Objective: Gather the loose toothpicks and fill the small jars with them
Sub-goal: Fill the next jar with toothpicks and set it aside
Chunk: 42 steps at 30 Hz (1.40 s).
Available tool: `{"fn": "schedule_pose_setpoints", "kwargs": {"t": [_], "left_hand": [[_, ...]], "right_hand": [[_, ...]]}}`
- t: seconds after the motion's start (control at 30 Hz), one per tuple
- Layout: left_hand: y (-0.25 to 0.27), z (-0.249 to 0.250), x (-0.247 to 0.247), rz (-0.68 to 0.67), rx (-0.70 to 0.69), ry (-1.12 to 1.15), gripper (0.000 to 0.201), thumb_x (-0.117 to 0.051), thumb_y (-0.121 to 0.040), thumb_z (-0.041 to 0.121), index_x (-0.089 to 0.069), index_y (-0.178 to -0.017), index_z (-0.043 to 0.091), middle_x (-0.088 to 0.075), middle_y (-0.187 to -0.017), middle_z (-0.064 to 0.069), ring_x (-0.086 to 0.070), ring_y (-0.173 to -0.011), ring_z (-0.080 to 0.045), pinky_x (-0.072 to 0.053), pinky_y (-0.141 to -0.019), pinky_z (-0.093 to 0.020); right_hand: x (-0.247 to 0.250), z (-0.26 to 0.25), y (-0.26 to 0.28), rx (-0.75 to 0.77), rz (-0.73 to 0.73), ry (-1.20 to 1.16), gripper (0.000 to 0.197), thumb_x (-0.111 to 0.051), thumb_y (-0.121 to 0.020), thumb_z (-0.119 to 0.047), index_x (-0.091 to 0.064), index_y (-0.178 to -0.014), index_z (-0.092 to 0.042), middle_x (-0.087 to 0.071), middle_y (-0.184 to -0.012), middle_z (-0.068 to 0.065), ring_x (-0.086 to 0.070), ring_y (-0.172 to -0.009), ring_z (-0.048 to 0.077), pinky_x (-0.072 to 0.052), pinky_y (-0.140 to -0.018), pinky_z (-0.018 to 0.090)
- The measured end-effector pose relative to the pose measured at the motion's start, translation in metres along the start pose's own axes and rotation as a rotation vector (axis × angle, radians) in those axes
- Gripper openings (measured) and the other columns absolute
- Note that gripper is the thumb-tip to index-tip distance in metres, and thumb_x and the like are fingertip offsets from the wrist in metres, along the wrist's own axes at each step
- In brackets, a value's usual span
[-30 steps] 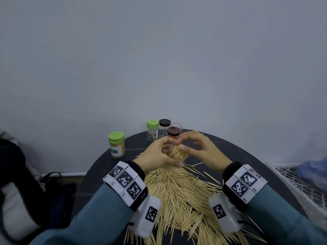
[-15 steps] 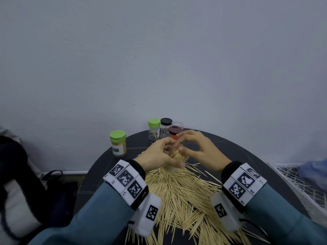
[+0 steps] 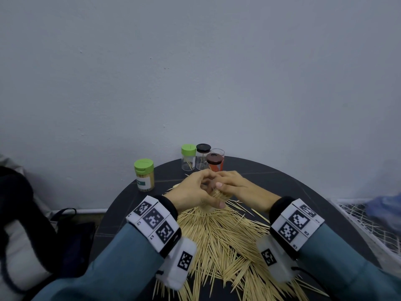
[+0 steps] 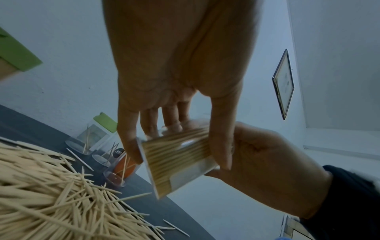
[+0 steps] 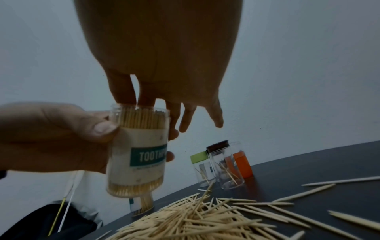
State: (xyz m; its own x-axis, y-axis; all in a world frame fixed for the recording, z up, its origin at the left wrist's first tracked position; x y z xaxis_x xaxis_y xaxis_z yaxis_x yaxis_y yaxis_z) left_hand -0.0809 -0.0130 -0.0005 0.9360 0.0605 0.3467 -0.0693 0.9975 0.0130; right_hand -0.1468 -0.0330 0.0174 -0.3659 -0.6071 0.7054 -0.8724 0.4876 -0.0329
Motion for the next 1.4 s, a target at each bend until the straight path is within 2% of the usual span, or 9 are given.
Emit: {"fn": "schedule_pose_setpoints", "kwargs": {"t": [0.13, 0.23, 0.37, 0.5, 0.6, 0.73, 1.0, 1.2, 1.4], "left_hand": [[0.001, 0.000, -0.002, -0.014, 0.004, -0.028, 0.052, -0.082, -0.066, 0.005, -0.056, -0.108, 0.021, -0.060, -0.106, 0.002, -0.057, -0.099, -0.012, -0.044, -0.076, -0.021], [0.002, 0.000, -0.003, -0.016, 0.010, -0.025, 0.053, -0.081, -0.067, 0.005, -0.055, -0.110, 0.020, -0.059, -0.105, 0.004, -0.055, -0.096, -0.008, -0.043, -0.073, -0.018], [0.003, -0.005, 0.006, 0.026, 0.052, 0.009, 0.055, -0.082, -0.066, 0.005, -0.055, -0.111, 0.020, -0.060, -0.113, -0.003, -0.057, -0.101, -0.015, -0.047, -0.083, -0.028], [0.004, -0.010, 0.017, 0.092, 0.091, 0.032, 0.058, -0.082, -0.063, 0.002, -0.055, -0.111, 0.018, -0.060, -0.117, -0.006, -0.058, -0.105, -0.020, -0.049, -0.085, -0.031], [0.005, -0.012, 0.022, 0.115, 0.096, 0.024, 0.057, -0.083, -0.063, 0.004, -0.055, -0.111, 0.019, -0.058, -0.120, -0.005, -0.057, -0.105, -0.018, -0.047, -0.077, -0.026], [0.007, -0.011, 0.022, 0.116, 0.104, 0.008, 0.058, -0.083, -0.063, 0.006, -0.055, -0.112, 0.018, -0.058, -0.121, -0.005, -0.057, -0.108, -0.019, -0.046, -0.087, -0.031], [0.008, -0.010, 0.020, 0.106, 0.111, -0.044, 0.060, -0.084, -0.063, 0.008, -0.055, -0.115, 0.019, -0.057, -0.123, -0.004, -0.055, -0.112, -0.020, -0.045, -0.097, -0.037], [0.011, -0.006, 0.018, 0.096, 0.096, -0.025, 0.057, -0.082, -0.066, 0.007, -0.053, -0.112, 0.022, -0.055, -0.109, 0.005, -0.053, -0.096, -0.009, -0.043, -0.069, -0.018], [0.013, -0.005, 0.018, 0.100, 0.107, -0.021, 0.056, -0.081, -0.067, 0.005, -0.052, -0.111, 0.022, -0.054, -0.105, 0.007, -0.053, -0.093, -0.007, -0.043, -0.069, -0.020]], "right_hand": [[0.000, 0.005, 0.000, -0.037, -0.003, -0.036, 0.033, -0.034, -0.100, -0.024, -0.061, -0.118, -0.016, -0.037, -0.109, -0.033, -0.024, -0.120, 0.003, -0.015, -0.110, 0.029], [0.004, 0.009, 0.002, -0.056, 0.037, -0.120, 0.030, -0.036, -0.100, -0.025, -0.063, -0.112, -0.020, -0.037, -0.109, -0.036, -0.028, -0.123, 0.002, -0.016, -0.111, 0.029], [0.026, 0.007, 0.002, 0.062, 0.161, -0.173, 0.028, -0.040, -0.098, -0.024, -0.068, -0.095, -0.025, -0.054, -0.128, -0.013, -0.042, -0.125, 0.003, -0.027, -0.104, 0.021], [0.049, 0.038, 0.005, -0.112, 0.307, -0.053, 0.011, -0.053, -0.094, -0.022, -0.062, -0.100, -0.022, -0.064, -0.109, -0.004, -0.056, -0.110, 0.010, -0.041, -0.098, 0.026], [0.027, 0.069, 0.006, -0.382, 0.028, 0.229, 0.030, -0.061, -0.089, -0.027, -0.056, -0.115, -0.014, -0.059, -0.115, 0.000, -0.054, -0.112, 0.015, -0.041, -0.095, 0.026], [-0.005, 0.090, 0.016, -0.552, -0.269, 0.549, 0.054, -0.066, -0.082, -0.041, -0.052, -0.125, -0.012, -0.059, -0.122, 0.004, -0.054, -0.111, 0.018, -0.044, -0.095, 0.029], [-0.019, 0.093, 0.009, -0.587, -0.243, 0.611, 0.050, -0.067, -0.082, -0.039, -0.050, -0.122, -0.012, -0.056, -0.121, 0.005, -0.053, -0.110, 0.020, -0.042, -0.084, 0.027], [-0.023, 0.085, 0.003, -0.545, -0.225, 0.637, 0.041, -0.065, -0.085, -0.032, -0.056, -0.118, -0.009, -0.058, -0.120, 0.009, -0.056, -0.109, 0.023, -0.044, -0.083, 0.028], [-0.018, 0.083, 0.004, -0.532, -0.202, 0.623, 0.041, -0.065, -0.085, -0.032, -0.056, -0.118, -0.009, -0.059, -0.118, 0.008, -0.056, -0.098, 0.020, -0.042, -0.076, 0.025]]}}
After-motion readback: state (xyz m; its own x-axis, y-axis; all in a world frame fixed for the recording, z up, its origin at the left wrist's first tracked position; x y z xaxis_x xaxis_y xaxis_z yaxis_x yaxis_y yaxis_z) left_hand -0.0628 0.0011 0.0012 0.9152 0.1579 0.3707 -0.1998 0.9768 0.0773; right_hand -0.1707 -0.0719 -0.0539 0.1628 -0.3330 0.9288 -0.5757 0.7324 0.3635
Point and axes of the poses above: each hand's wrist, its own y-axis away from the middle knuckle, its own x-axis out of the back of the hand, z = x × y, the point moved 10 cm from there along -y, towards the middle knuckle
